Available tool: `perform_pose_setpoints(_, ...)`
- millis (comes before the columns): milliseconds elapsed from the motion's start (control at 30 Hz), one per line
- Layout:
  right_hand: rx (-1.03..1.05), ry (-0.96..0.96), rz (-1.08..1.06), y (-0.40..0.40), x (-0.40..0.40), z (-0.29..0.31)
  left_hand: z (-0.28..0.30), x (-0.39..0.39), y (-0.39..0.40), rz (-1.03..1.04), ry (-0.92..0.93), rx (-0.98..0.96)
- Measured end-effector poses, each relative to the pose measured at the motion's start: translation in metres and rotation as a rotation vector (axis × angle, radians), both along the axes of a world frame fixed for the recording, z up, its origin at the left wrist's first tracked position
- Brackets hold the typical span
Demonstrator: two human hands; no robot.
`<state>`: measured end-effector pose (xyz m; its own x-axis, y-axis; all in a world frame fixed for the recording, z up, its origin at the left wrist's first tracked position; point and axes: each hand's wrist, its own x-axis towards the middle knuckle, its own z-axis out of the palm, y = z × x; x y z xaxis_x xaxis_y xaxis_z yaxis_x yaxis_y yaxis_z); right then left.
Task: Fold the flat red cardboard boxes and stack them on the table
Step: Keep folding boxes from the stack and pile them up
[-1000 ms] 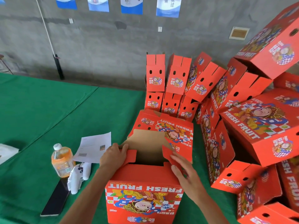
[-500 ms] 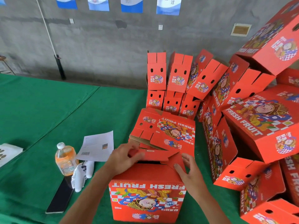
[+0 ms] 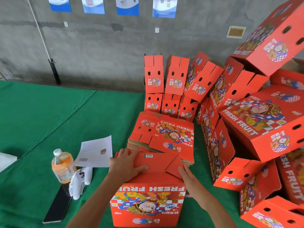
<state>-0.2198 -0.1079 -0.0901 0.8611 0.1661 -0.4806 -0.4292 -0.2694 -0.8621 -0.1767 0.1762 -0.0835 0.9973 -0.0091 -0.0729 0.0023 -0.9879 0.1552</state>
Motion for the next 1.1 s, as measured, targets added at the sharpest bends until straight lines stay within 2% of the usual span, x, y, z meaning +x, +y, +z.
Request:
perform_pose_setpoints(100, 0.152, 0.288, -0.136, -0.006, -0.001, -0.016, -0.001, -0.003, 0.007, -0.019, -0.03, -0.048)
perform_pose_setpoints(200, 0.058, 0.486, -0.108, -0.007, -0.004, -0.037, -0.001, -0.003, 0.002, 0.033, -0.069, -0.022)
perform_pose_setpoints(300, -0.121, 0.565, -0.031, -0.005, -0.003, -0.062, 0.0, -0.005, -0.002, 0.084, -0.062, -0.029)
perform_pose_setpoints(433, -0.127, 0.594, -0.014, -0.006, 0.007, -0.069, 0.004, -0.006, -0.004, 0.133, -0.087, -0.073)
perform_pose_setpoints(567, -0.094, 0.498, -0.068, -0.006, 0.007, -0.068, 0.01, -0.009, -0.007, 0.209, -0.143, -0.092)
perform_pose_setpoints(667, -0.048, 0.449, -0.032, -0.001, 0.009, -0.065, 0.021, -0.013, -0.008, 0.27, -0.25, -0.108)
perform_pose_setpoints(933, 0.327, 0.338, -0.016, 0.031, 0.008, -0.035, 0.074, -0.022, -0.003, 0.333, -0.676, -0.228)
perform_pose_setpoints(1033, 0.376, 0.191, -0.087, 0.038, 0.015, -0.008, 0.089, -0.023, 0.006, 0.341, -0.782, -0.26)
perform_pose_setpoints(1100, 0.408, 0.026, -0.092, 0.038, 0.02, 0.018, 0.096, -0.019, 0.012, 0.348, -0.797, -0.308)
